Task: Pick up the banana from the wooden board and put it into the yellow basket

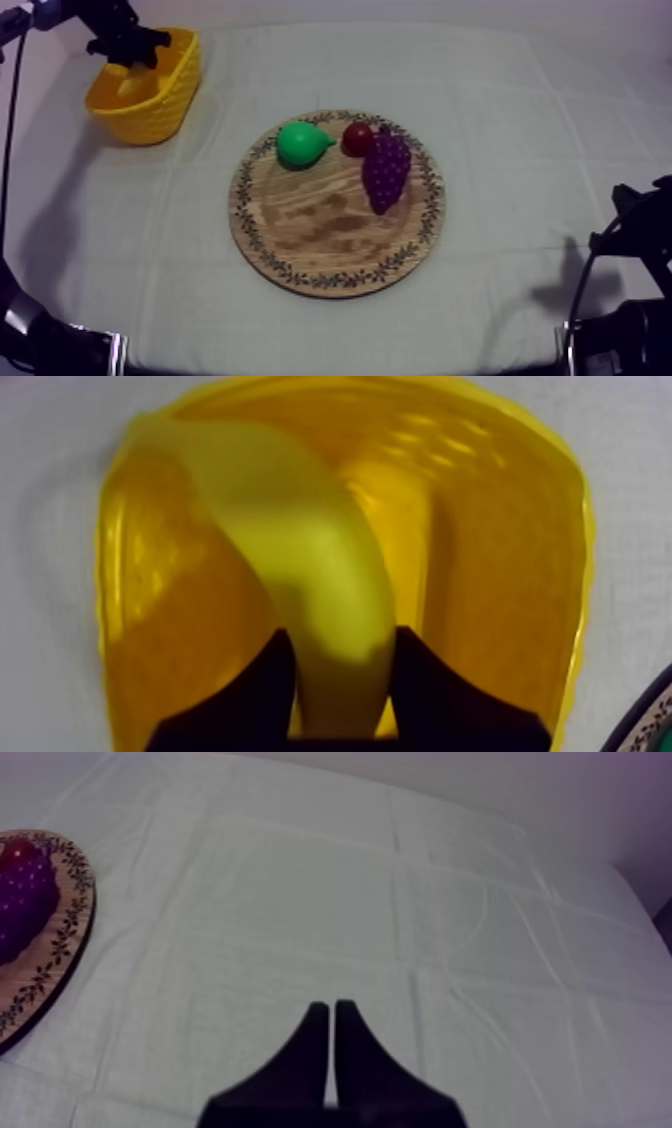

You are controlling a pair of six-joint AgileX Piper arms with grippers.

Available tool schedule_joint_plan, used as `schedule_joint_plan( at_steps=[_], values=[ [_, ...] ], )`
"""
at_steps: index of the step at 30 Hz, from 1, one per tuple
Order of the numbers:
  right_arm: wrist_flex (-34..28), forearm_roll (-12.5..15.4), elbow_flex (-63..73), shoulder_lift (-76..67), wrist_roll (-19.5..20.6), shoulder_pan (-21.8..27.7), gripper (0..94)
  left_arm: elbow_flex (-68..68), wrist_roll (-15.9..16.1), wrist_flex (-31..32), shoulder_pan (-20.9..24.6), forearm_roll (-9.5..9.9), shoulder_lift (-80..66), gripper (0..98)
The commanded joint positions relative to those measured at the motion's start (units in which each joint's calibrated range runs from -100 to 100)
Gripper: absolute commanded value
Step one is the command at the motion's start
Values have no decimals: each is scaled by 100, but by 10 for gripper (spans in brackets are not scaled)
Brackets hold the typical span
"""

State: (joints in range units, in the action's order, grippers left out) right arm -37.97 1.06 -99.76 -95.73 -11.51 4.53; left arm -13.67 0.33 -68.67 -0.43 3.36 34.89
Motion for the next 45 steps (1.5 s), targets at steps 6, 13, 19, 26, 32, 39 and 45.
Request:
schedule_joint_plan(
  at_steps=[6, 13, 19, 26, 32, 39, 45],
  values=[
    [-2, -1, -2, -2, 1, -1, 3, 254, 9, 117, -22, -41, -154, 460],
    [-2, -1, -2, -2, 1, -1, 3, 709, 269, 571, -84, -264, -474, 388],
    [-2, -1, -2, -2, 1, -1, 3, 1874, 360, 1387, -178, -477, -1262, 98],
    [-2, -1, -2, -2, 1, -1, 3, 3890, 464, 2213, -262, -524, -2928, 9],
    [-2, -1, -2, -2, 0, -1, 3, 5681, 560, 2655, -331, -521, -4785, 2],
    [-2, -1, -2, -2, 2, -1, 3, 7576, 462, 3140, -409, -525, -6930, 1],
    [-2, -1, -2, -2, 1, -1, 3, 8897, 426, 3223, -172, -571, -8763, 1]
  ],
)
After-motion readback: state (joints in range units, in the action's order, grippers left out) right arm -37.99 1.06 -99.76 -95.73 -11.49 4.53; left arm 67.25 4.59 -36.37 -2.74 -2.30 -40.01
